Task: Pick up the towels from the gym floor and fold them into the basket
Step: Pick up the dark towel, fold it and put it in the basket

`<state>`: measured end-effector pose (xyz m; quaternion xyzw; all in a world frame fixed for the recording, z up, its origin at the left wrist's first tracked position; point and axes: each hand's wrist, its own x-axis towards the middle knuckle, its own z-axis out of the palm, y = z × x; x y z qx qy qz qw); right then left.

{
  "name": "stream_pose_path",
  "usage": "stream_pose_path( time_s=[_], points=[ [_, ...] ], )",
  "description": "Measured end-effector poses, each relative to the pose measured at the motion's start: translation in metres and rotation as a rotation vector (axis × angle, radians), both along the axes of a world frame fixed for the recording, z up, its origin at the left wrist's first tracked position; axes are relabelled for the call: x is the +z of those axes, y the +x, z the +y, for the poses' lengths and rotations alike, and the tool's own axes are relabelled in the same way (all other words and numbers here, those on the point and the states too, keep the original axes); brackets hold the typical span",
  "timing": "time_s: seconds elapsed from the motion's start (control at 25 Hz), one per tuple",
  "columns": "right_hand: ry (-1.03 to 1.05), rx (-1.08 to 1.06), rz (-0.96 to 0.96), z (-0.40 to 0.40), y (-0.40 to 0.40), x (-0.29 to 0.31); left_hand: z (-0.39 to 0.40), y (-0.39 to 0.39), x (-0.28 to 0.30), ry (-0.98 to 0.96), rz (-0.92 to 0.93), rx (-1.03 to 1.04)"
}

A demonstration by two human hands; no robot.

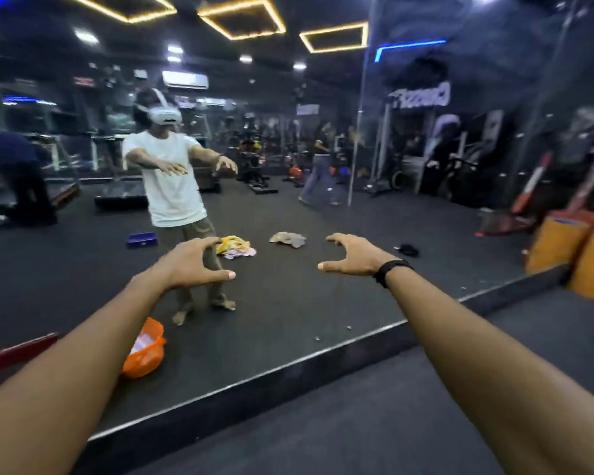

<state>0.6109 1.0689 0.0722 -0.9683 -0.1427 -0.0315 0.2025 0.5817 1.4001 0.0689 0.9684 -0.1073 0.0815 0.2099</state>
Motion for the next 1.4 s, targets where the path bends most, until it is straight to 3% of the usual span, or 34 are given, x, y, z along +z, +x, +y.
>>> stream_pose_path(
  time_s=[0.28,0.56,0.96,1.16,1.4],
  points=[
    [0.026,-0.414,0.029,-0.248,-0.076,-0.010,-0.257,0.052,-0.004,0.010,0.005,-0.385],
    [0.036,-0.751,0.073,-0.466,-0.188,-0.010,-0.515,0.049,-0.020,-0.049,0.071,-0.642],
    [0.091,-1.158,0.110,-0.664,-0.329,-0.023,-0.791,0.007,-0.037,-0.027,0.141,-0.977],
    [0.101,-1.240,0.129,-0.741,-0.333,-0.034,-0.889,0.021,-0.052,-0.006,0.153,-1.057],
    [0.097,-1.264,0.125,-0.862,-0.260,-0.038,-1.024,0.095,-0.059,-0.016,0.177,-1.126]
  ],
)
